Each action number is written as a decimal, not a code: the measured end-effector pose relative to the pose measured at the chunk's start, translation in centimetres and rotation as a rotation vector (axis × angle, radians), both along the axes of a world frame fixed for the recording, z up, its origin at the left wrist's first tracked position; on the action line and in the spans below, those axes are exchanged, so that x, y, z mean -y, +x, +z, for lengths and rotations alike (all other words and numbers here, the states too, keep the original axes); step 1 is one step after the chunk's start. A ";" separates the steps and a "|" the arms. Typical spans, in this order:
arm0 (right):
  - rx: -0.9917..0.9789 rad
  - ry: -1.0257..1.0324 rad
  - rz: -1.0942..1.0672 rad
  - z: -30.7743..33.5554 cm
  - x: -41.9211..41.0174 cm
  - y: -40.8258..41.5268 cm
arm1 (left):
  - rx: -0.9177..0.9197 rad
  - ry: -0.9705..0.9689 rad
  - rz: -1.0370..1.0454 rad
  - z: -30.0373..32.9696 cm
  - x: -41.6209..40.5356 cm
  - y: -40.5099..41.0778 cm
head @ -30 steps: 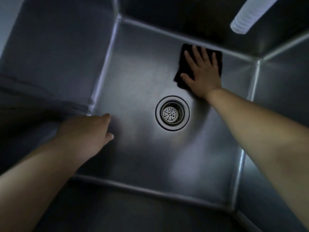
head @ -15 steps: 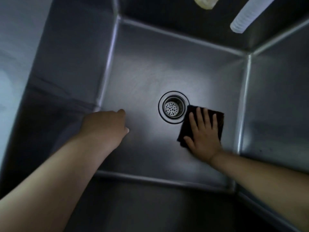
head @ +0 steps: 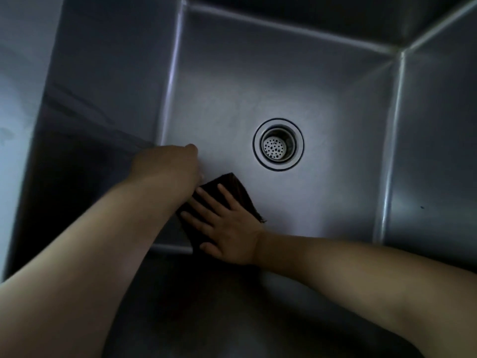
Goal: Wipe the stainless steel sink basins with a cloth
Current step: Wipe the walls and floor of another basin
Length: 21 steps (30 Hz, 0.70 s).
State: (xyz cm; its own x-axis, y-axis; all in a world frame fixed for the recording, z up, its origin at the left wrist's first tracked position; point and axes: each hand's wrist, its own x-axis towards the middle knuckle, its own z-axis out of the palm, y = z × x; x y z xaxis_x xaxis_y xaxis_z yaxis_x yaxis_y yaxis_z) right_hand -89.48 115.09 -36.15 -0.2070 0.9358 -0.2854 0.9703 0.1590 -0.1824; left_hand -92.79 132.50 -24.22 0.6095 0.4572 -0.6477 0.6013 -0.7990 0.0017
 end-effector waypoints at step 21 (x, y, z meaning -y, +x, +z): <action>0.287 -0.026 -0.903 1.7 9.0 23.0 | -0.008 0.031 0.041 -0.5 -0.5 -0.4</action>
State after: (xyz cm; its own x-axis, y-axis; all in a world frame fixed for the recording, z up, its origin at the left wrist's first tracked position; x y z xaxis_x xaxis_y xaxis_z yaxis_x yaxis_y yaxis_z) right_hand -66.52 106.09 -34.44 0.6738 0.7004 -0.2356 0.7327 -0.6746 0.0897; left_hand -93.15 133.00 -24.71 0.5847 0.5016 -0.6376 0.6336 -0.7732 -0.0272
